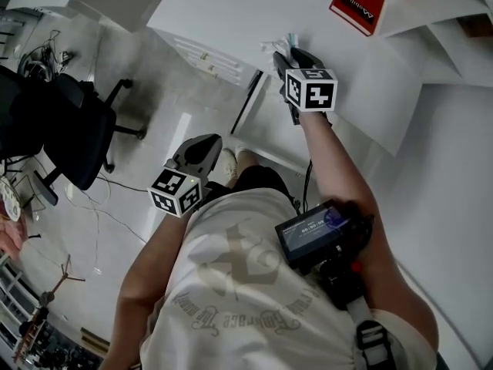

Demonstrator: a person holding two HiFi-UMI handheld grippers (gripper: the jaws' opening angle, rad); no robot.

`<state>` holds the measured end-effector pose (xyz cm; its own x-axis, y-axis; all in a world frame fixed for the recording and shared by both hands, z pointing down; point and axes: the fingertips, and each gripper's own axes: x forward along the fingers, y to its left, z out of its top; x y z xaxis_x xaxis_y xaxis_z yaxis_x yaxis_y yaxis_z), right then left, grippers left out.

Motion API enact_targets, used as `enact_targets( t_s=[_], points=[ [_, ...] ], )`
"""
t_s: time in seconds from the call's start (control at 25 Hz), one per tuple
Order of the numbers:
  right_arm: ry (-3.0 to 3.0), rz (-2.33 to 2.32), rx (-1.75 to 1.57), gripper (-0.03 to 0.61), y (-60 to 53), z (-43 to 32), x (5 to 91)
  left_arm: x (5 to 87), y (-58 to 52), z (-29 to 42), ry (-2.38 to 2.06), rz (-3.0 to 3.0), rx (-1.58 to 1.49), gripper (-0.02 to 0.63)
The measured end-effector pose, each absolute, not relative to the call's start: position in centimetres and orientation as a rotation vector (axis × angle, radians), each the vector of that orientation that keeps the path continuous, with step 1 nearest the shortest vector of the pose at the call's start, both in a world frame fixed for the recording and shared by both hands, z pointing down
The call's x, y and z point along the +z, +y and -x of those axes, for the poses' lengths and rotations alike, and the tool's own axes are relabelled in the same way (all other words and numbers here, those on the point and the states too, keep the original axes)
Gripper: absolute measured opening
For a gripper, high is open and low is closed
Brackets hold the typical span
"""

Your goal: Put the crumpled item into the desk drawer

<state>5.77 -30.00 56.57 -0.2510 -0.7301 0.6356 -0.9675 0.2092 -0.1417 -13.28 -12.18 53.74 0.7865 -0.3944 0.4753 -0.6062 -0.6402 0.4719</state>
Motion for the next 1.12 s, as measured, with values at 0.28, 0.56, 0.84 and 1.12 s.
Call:
enact_targets(
  t_s=[0.28,0.56,0.84,1.12],
  points=[
    [-2.097,-1.572,0.74,0.19,-26.9,-5.4,55.4,53.1,-11.1,12.9,-0.734,-2.371,0.417,0.034],
    [-2.127,-1.538,0.738,0.187,-23.8,-4.8,54.2,51.8,-10.8,12.3,-0.713,-2.404,0.388,0.034],
    [-2.114,-1.542,0.722,0.184,-20.6,-5.5,53.5,51.3,-9.9,11.4,-0.664,-2.436,0.376,0.034],
    [-2.082,-1.558,0.724,0.179,-16.2,-6.3,53.1,50.9,-8.3,10.9,-0.62,-2.453,0.364,0.034]
  ],
)
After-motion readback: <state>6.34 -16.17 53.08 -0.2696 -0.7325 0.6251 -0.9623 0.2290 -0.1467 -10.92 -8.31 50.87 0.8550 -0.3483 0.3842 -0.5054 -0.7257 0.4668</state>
